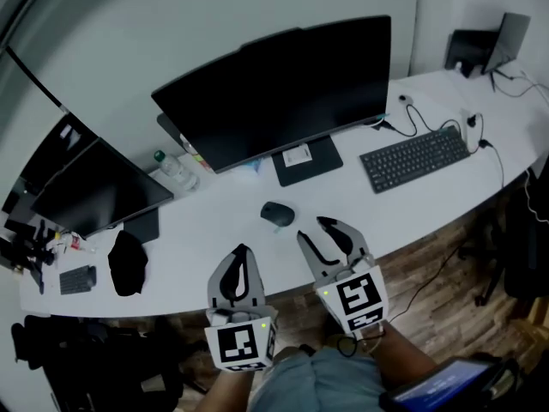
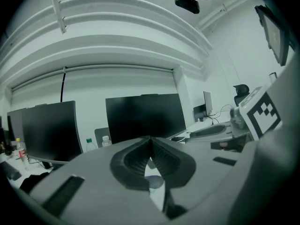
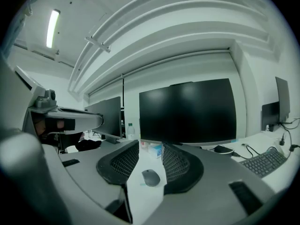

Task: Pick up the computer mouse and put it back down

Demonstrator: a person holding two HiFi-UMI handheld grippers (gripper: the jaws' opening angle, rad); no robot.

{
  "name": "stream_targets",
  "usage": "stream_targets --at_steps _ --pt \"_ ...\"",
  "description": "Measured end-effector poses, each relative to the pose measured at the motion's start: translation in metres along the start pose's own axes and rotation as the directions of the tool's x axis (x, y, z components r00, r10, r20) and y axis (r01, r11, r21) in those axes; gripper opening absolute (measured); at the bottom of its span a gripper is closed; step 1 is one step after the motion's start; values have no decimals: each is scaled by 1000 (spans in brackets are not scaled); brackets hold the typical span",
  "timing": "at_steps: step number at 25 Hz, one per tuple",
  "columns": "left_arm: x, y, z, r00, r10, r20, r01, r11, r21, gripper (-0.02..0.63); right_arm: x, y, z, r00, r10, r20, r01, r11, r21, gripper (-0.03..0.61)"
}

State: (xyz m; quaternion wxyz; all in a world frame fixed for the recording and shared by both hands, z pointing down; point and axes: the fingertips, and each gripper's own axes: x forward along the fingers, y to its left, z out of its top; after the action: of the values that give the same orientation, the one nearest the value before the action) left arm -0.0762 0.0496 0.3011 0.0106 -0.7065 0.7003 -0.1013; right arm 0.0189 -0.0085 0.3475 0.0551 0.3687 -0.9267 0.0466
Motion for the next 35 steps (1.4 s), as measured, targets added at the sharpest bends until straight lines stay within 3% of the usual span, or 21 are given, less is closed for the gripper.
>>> stream_targets --at_steps 7,15,25,35 --pt "14 28 5 997 72 17 -71 996 -54 5 39 0 25 997 72 25 -70 996 -57 166" --pt "35 71 -20 994 113 -6 -113 988 -103 5 88 7 20 995 95 -34 -98 990 -99 171" --pt "77 114 -2 995 74 68 -65 989 -136 5 137 15 43 997 70 -35 -75 983 -168 176" --pt "99 151 -6 995 54 87 -38 983 -179 5 170 29 50 997 50 -51 -60 977 -204 184"
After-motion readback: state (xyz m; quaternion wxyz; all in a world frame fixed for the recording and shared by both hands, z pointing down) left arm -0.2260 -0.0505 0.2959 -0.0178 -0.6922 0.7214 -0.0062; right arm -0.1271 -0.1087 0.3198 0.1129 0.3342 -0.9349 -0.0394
